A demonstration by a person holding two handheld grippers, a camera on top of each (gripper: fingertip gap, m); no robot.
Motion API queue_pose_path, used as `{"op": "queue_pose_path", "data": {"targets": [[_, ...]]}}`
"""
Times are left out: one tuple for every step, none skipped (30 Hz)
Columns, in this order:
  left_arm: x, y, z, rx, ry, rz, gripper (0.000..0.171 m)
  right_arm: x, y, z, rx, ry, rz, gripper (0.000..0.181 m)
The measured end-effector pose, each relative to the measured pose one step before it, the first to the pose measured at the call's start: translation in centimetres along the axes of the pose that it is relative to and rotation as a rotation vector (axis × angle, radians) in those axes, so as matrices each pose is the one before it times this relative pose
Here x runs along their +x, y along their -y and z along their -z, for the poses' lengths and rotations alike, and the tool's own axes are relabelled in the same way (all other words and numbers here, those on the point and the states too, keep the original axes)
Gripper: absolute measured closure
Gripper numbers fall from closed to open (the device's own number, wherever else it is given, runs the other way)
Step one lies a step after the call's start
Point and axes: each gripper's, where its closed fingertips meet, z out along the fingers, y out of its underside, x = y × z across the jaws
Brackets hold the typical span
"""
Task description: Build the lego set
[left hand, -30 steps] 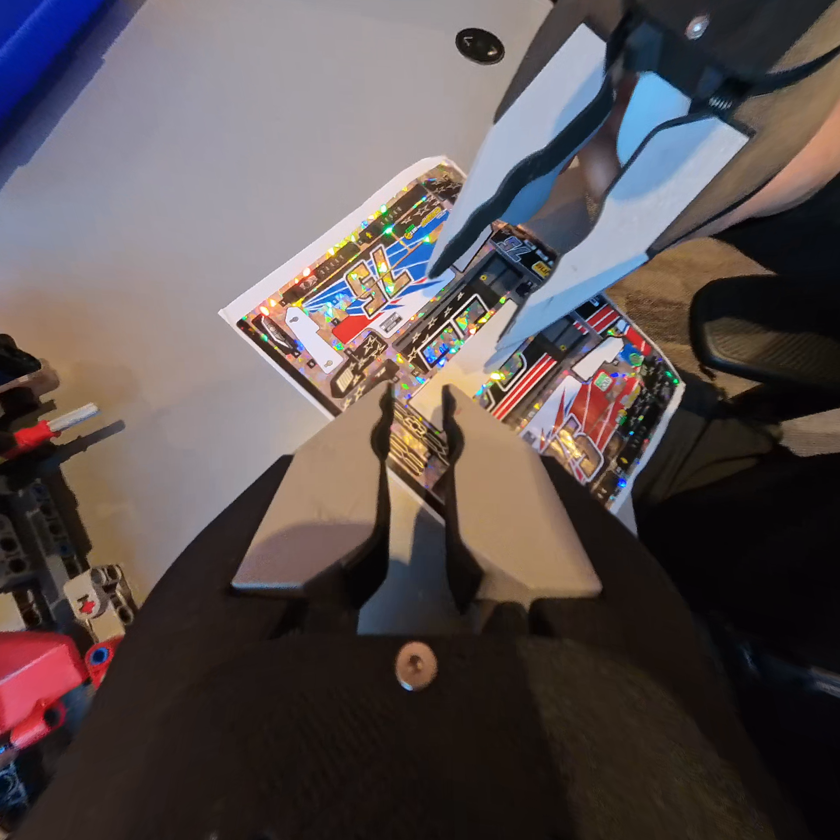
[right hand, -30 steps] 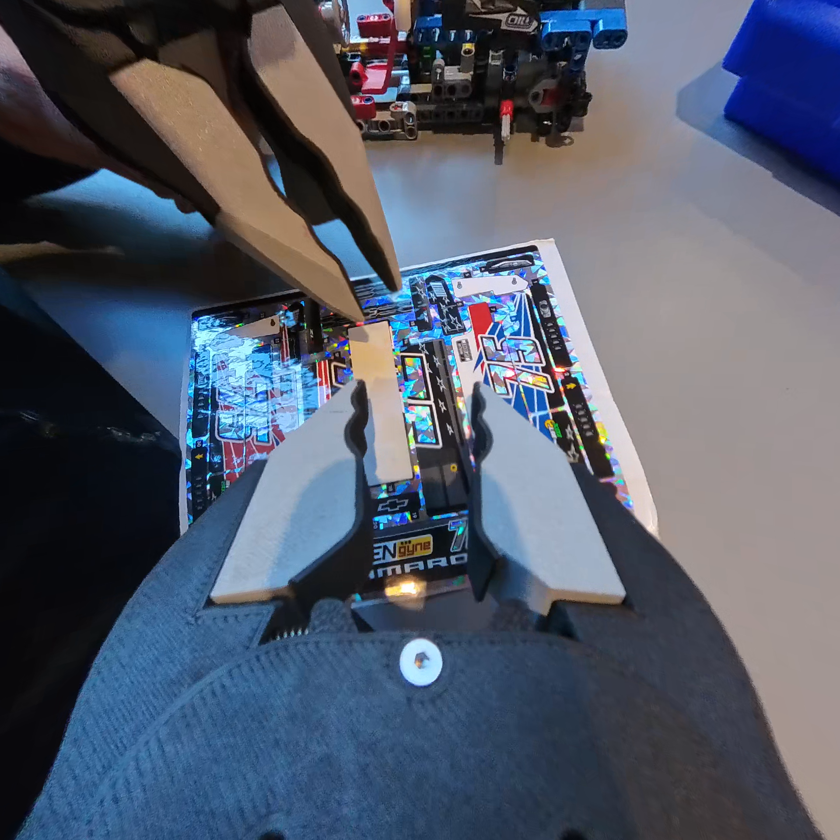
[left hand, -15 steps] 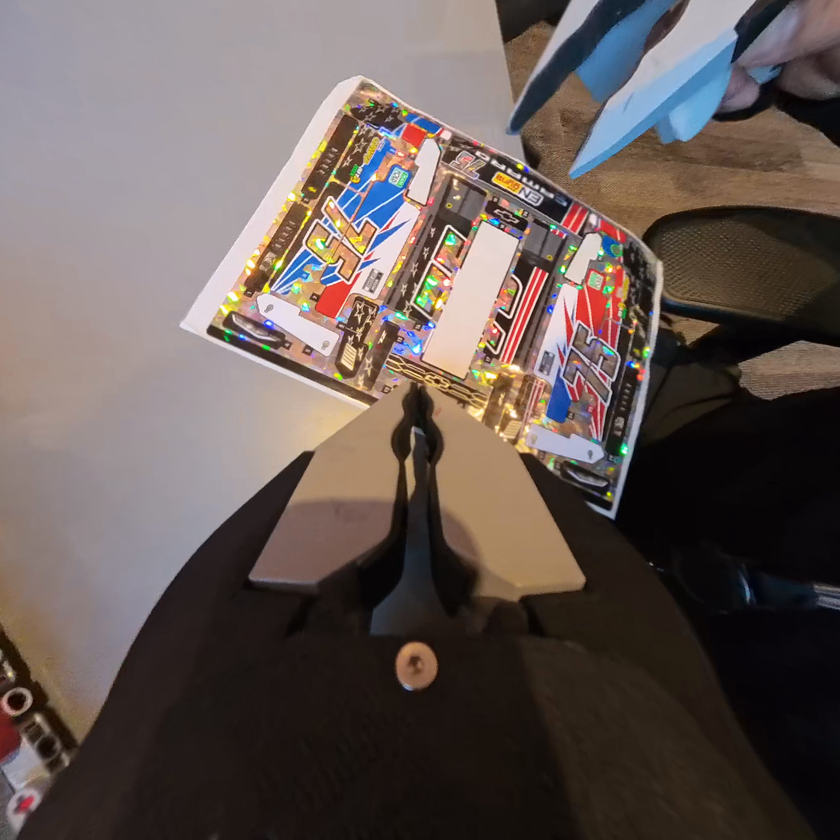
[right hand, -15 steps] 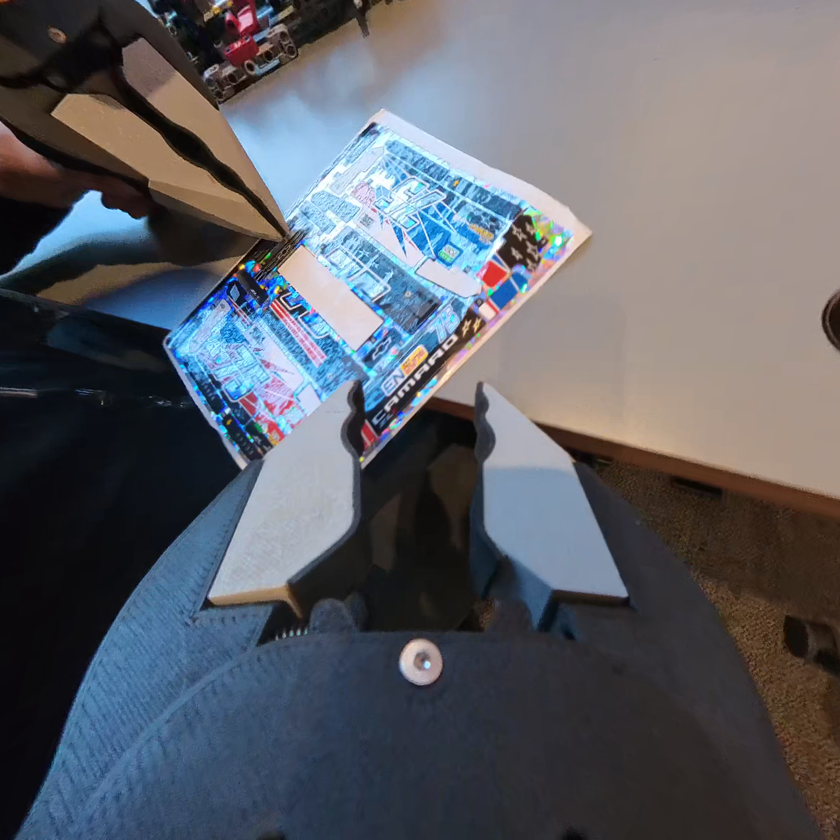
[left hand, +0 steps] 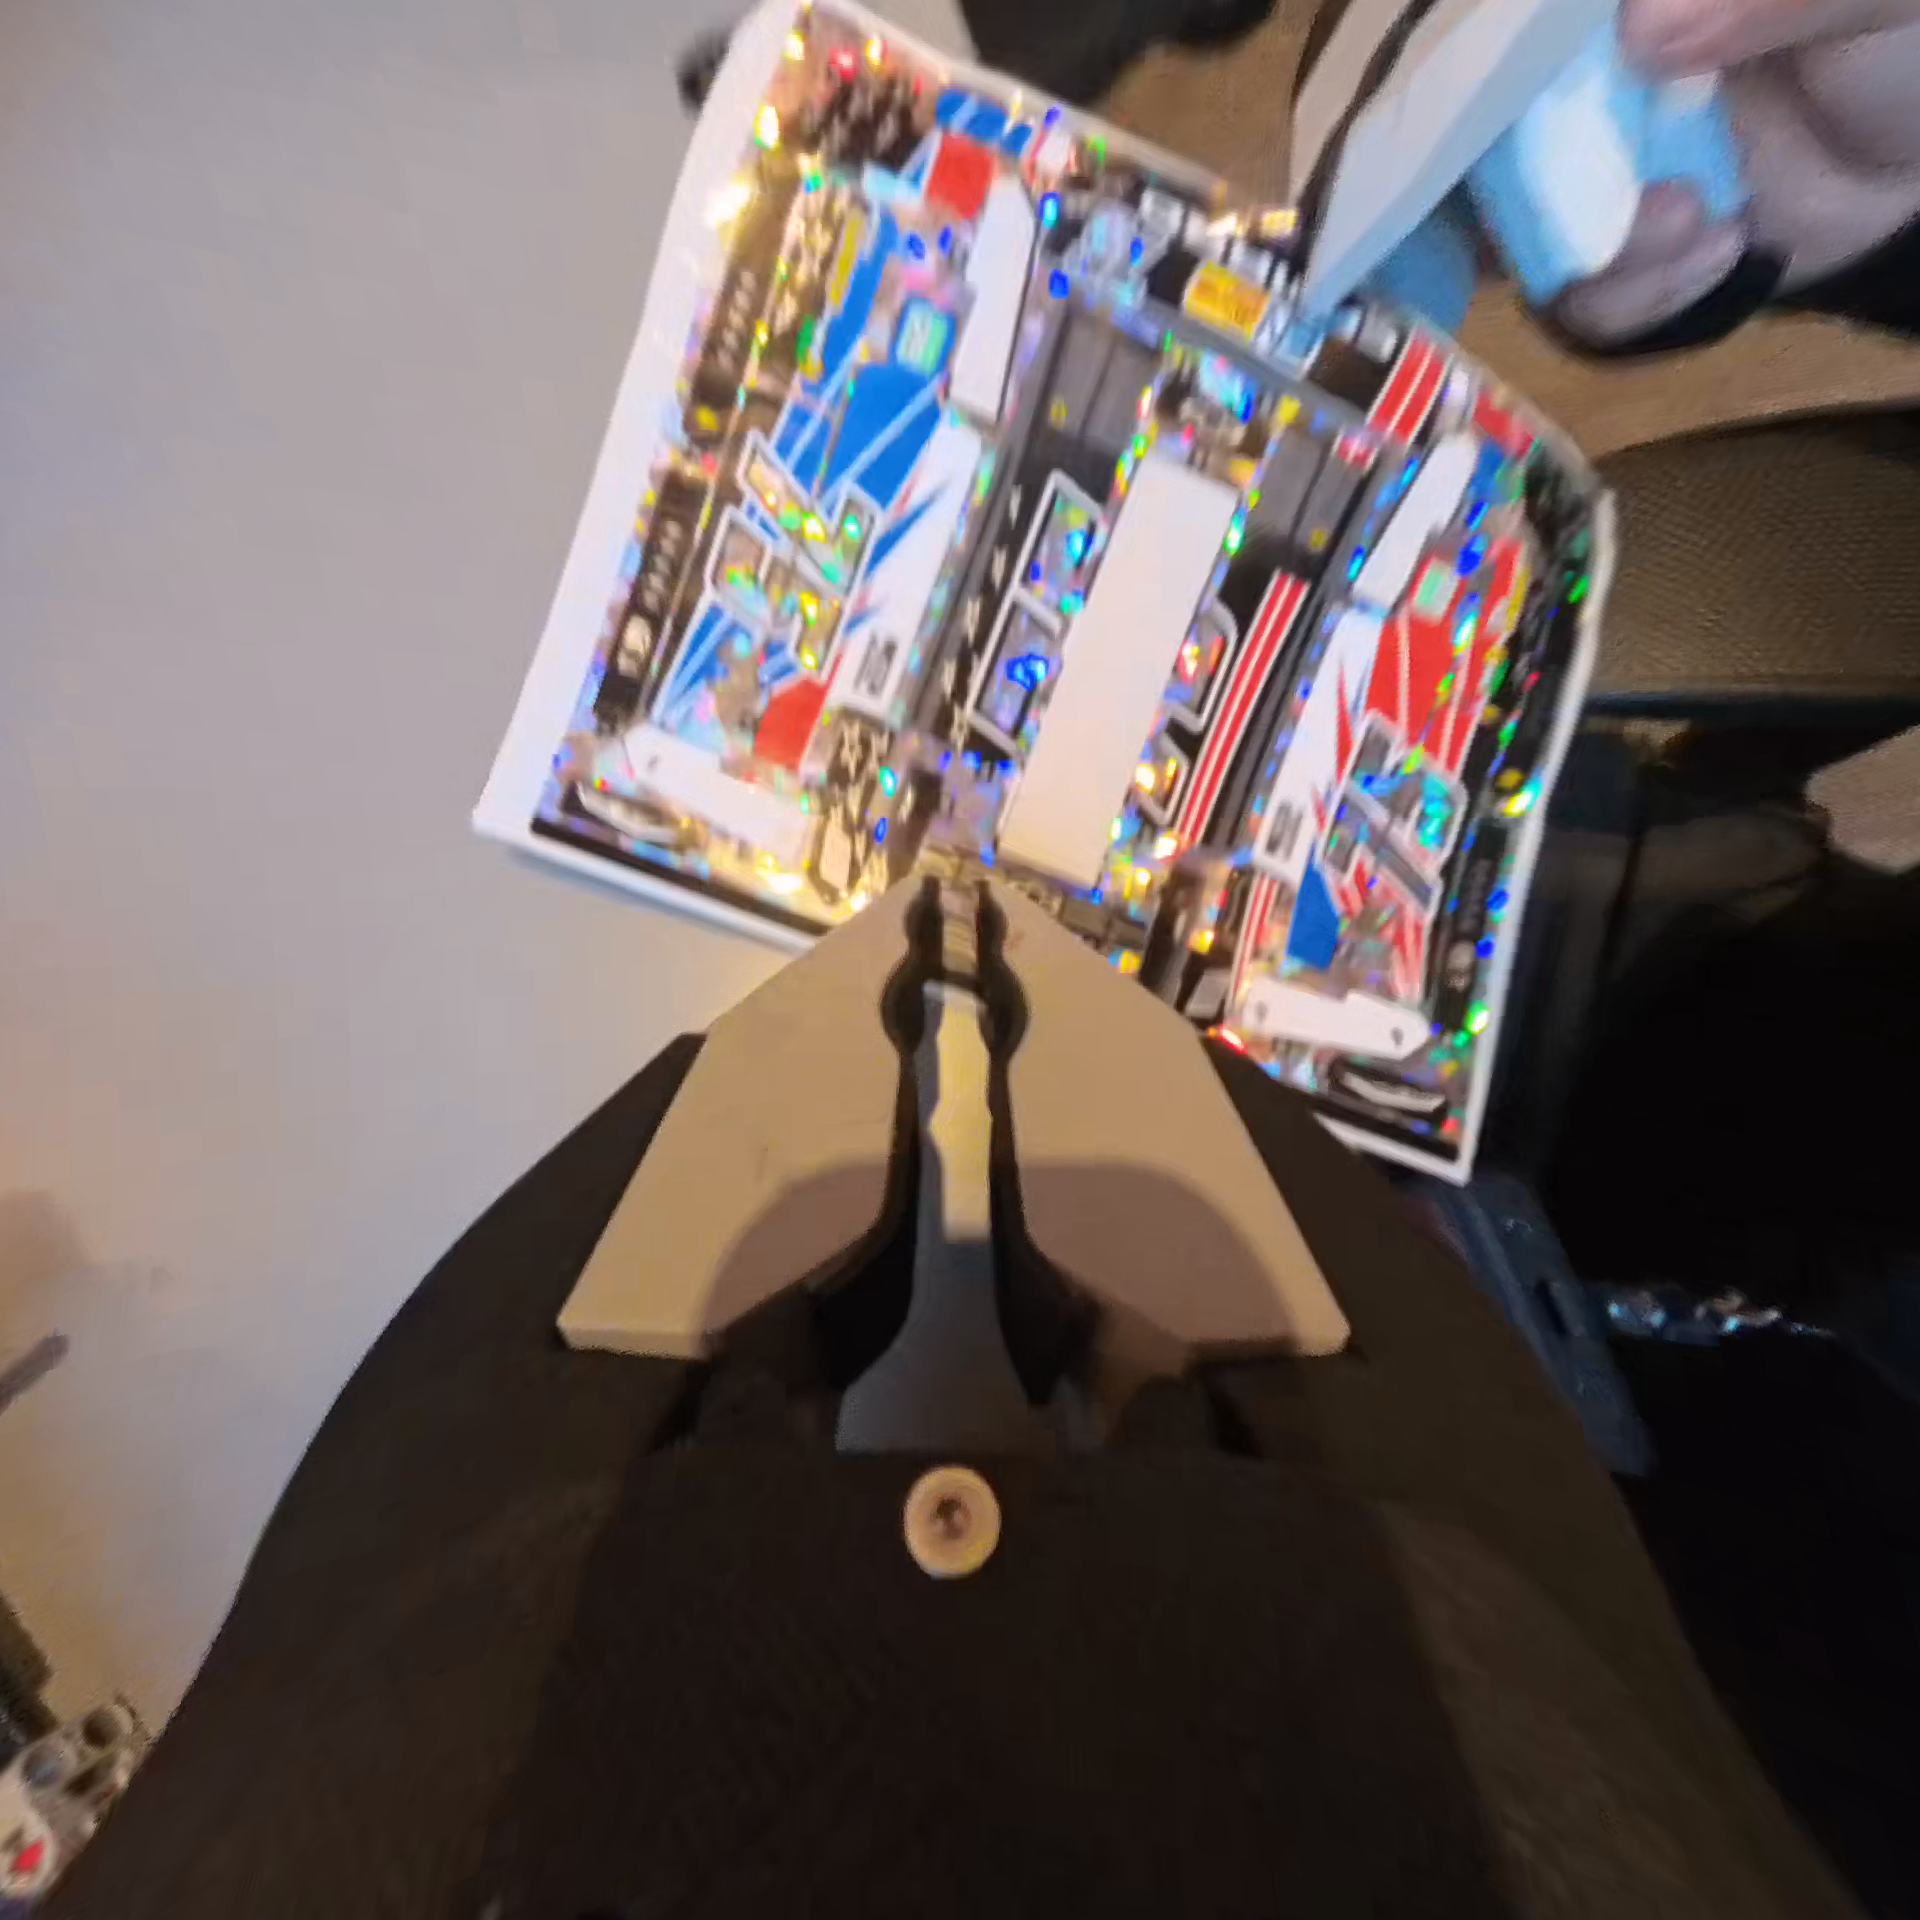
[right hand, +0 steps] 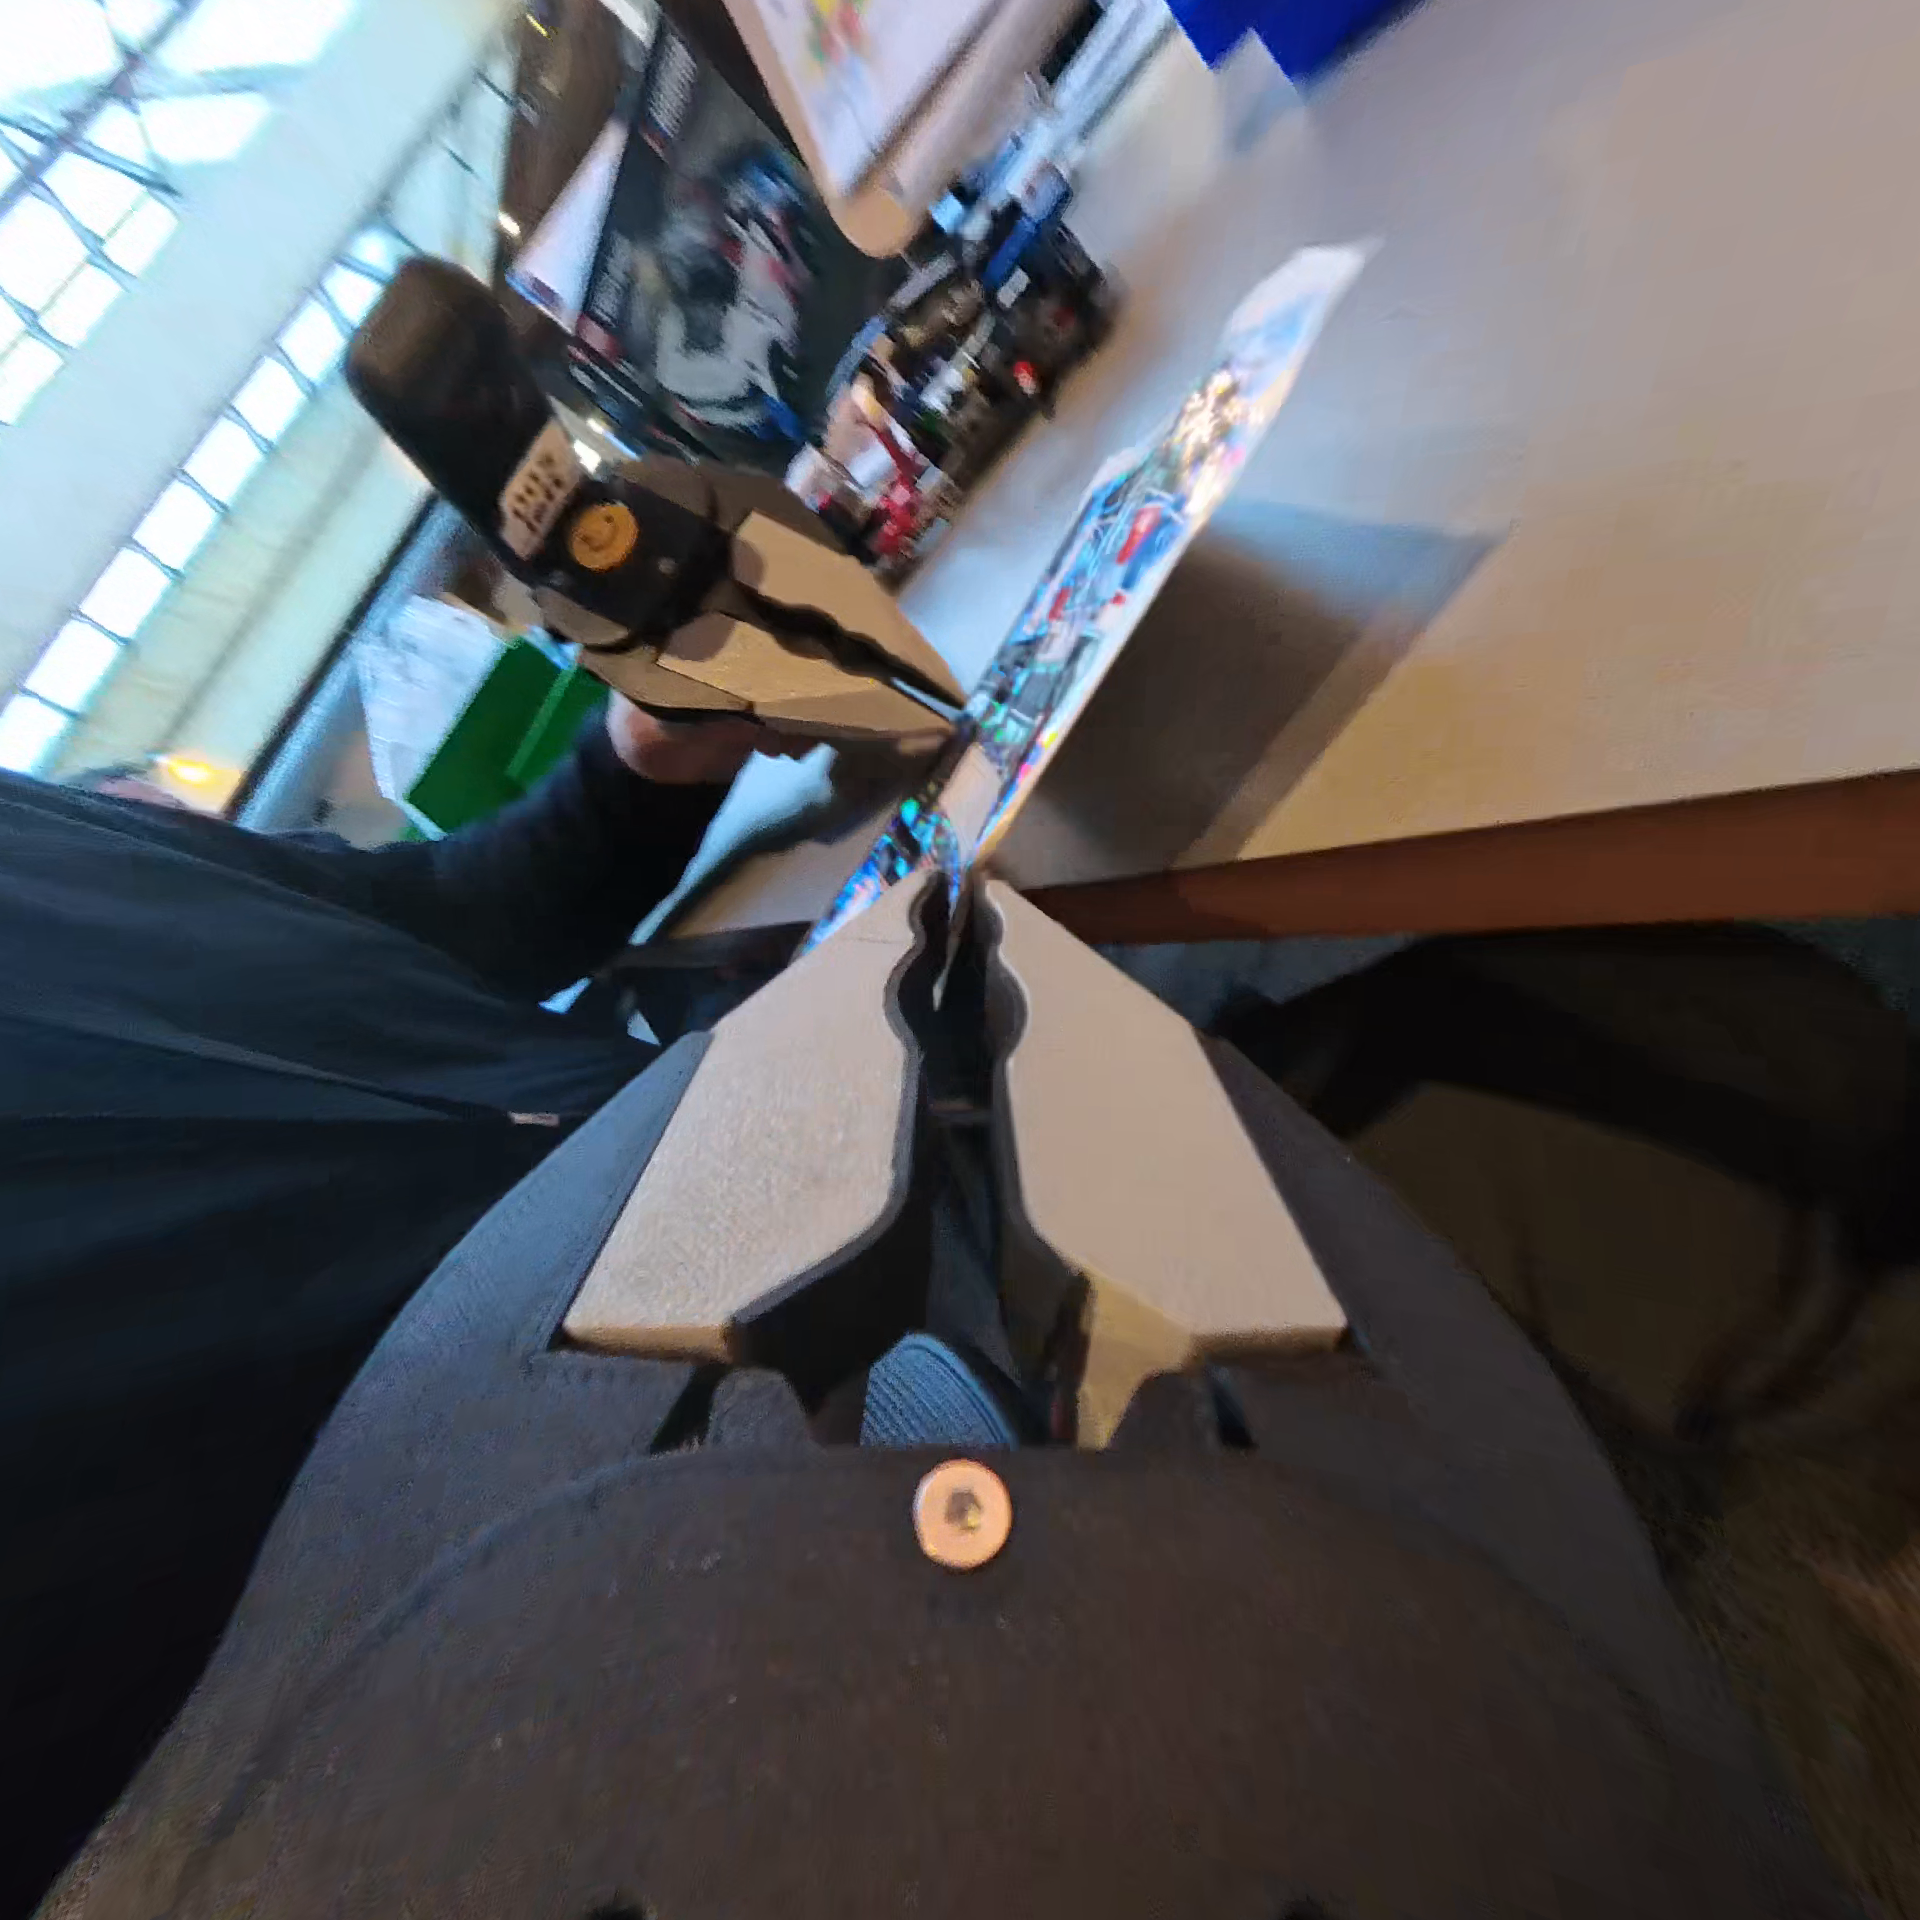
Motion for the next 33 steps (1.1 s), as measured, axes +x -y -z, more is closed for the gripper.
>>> {"op": "queue_pose_path", "data": {"targets": [[0.558, 1.562, 0.526, 0.07576, -0.0050, -0.0090, 0.168, -0.353, -0.032, 0.118, 0.0104, 0.0145, 0.0047, 0.181], [0.832, 1.716, 0.422, 0.08156, -0.0169, -0.0101, 0.170, -0.081, -0.269, 0.080, -0.0018, 0.0014, 0.0035, 0.181], [0.849, 1.291, 0.055, 0.05216, -0.0228, -0.0116, 0.171, 0.069, -0.358, 0.038, -0.0026, -0.0024, -0.0002, 0.181], [0.598, 0.426, -0.409, -0.00263, -0.0194, -0.0064, 0.171, 0.109, -0.304, 0.004, 0.0042, -0.0002, -0.0065, 0.181], [0.062, -0.520, -0.718, -0.06191, 0.0014, 0.0011, 0.170, 0.107, -0.200, -0.039, 0.0120, 0.0042, -0.0130, 0.181], [-0.224, -0.863, -0.834, -0.07929, 0.0141, -0.0059, 0.157, 0.008, -0.144, -0.069, 0.0155, 0.0119, -0.0159, 0.181], [-0.304, -0.700, -0.782, -0.05283, 0.0210, -0.0179, 0.149, -0.048, -0.135, -0.087, 0.0121, 0.0162, -0.0150, 0.181], [-0.311, -0.364, -0.546, -0.01979, 0.0241, -0.0250, 0.154, 0.048, -0.140, -0.038, 0.0064, 0.0089, -0.0135, 0.181], [-0.325, -0.059, -0.249, 0.00143, 0.0247, -0.0174, 0.159, 0.115, 0.011, 0.071, 0.0080, 0.0015, -0.0100, 0.181], [-0.303, 0.077, -0.034, 0.00816, 0.0155, -0.0025, 0.162, 0.082, 0.196, 0.146, 0.0145, -0.0011, -0.0030, 0.181], [-0.253, 0.051, 0.040, 0.00451, 0.0007, 0.0144, 0.162, 0.132, 0.203, 0.155, 0.0119, -0.0063, 0.0005, 0.181], [-0.157, -0.040, 0.069, -0.00360, -0.0169, 0.0241, 0.160, 0.103, 0.098, 0.120, 0.0036, -0.0032, 0.0011, 0.181], [-0.261, -0.146, 0.111, -0.01157, -0.0207, 0.0269, 0.156, -0.026, 0.010, 0.036, -0.0022, 0.0065, -0.0007, 0.181], [-0.433, -0.140, 0.167, -0.01232, -0.0182, 0.0286, 0.149, -0.105, -0.010, -0.028, -0.0017, 0.0134, -0.0032, 0.181], [-0.564, 0.063, 0.245, -0.00185, -0.0175, 0.0321, 0.141, -0.114, 0.000, -0.052, -0.0009, 0.0149, -0.0046, 0.181], [-0.501, 0.236, 0.287, 0.00606, -0.0277, 0.0364, 0.134, -0.034, 0.017, -0.071, -0.0004, 0.0113, -0.0048, 0.181], [-0.396, 0.348, 0.233, 0.00916, -0.0396, 0.0432, 0.124, 0.000, 0.006, -0.073, -0.0014, 0.0078, -0.0019, 0.181], [-0.429, 0.327, 0.169, 0.00415, -0.0412, 0.0444, 0.116, -0.027, -0.012, -0.068, -0.0028, 0.0082, 0.0017, 0.181], [-0.448, 0.288, 0.107, 0.00208, -0.0370, 0.0412, 0.114, -0.083, 0.018, -0.046, -0.0013, 0.0085, 0.0035, 0.181], [-0.438, 0.170, -0.041, -0.00285, -0.0338, 0.0474, 0.103, -0.128, 0.062, -0.021, 0.0008, 0.0078, 0.0044, 0.181], [-0.016, 0.056, -0.143, -0.01519, -0.0553, 0.0549, 0.092, -0.158, 0.073, 0.003, 0.0021, 0.0070, 0.0061, 0.181], [0.679, 0.023, -0.142, -0.01484, -0.0935, 0.0496, 0.099, -0.120, 0.065, 0.032, 0.0025, 0.0035, 0.0060, 0.181], [1.101, 0.018, -0.163, -0.01213, -0.1096, 0.0505, 0.109, -0.053, 0.035, 0.053, 0.0028, -0.0012, 0.0043, 0.181], [1.187, 0.029, -0.221, -0.00661, -0.1038, 0.0346, 0.125, -0.022, 0.015, 0.056, 0.0027, -0.0009, 0.0025, 0.181], [1.053, -0.043, -0.289, -0.00485, -0.0859, 0.0128, 0.147, -0.014, -0.003, 0.048, 0.0016, 0.0004, -0.0005, 0.181], [0.724, -0.217, -0.300, -0.01555, -0.0592, 0.0064, 0.168, 0.012, -0.018, 0.039, 0.0007, 0.0010, -0.0021, 0.181], [0.159, -0.196, -0.276, -0.01769, -0.0160, 0.0009, 0.171, 0.016, -0.013, 0.053, 0.0005, 0.0020, -0.0025, 0.181], [-0.281, -0.105, -0.150, -0.01399, 0.0192, -0.0091, 0.171, 0.023, -0.012, 0.073, -0.0006, 0.0027, -0.0017, 0.181], [-0.151, 0.008, -0.054, -0.01195, 0.0127, -0.0180, 0.171, -0.087, -0.044, 0.053, -0.0050, 0.0071, 0.0043, 0.181], [0.118, 0.094, 0.006, -0.01279, -0.0073, -0.0108, 0.171, -0.214, -0.143, -0.011, -0.0154, 0.0100, 0.0137, 0.181], [0.196, 0.204, 0.086, -0.01087, -0.0137, -0.0075, 0.171, -0.296, -0.183, -0.059, -0.0233, 0.0095, 0.0206, 0.181], [0.263, 0.284, 0.152, -0.01208, -0.0171, -0.0109, 0.171, -0.359, -0.121, -0.072, -0.0267, 0.0114, 0.0234, 0.181], [0.377, 0.215, 0.171, -0.02063, -0.0250, -0.0084, 0.171, -0.345, 0.007, -0.068, -0.0275, 0.0099, 0.0234, 0.181]]}}
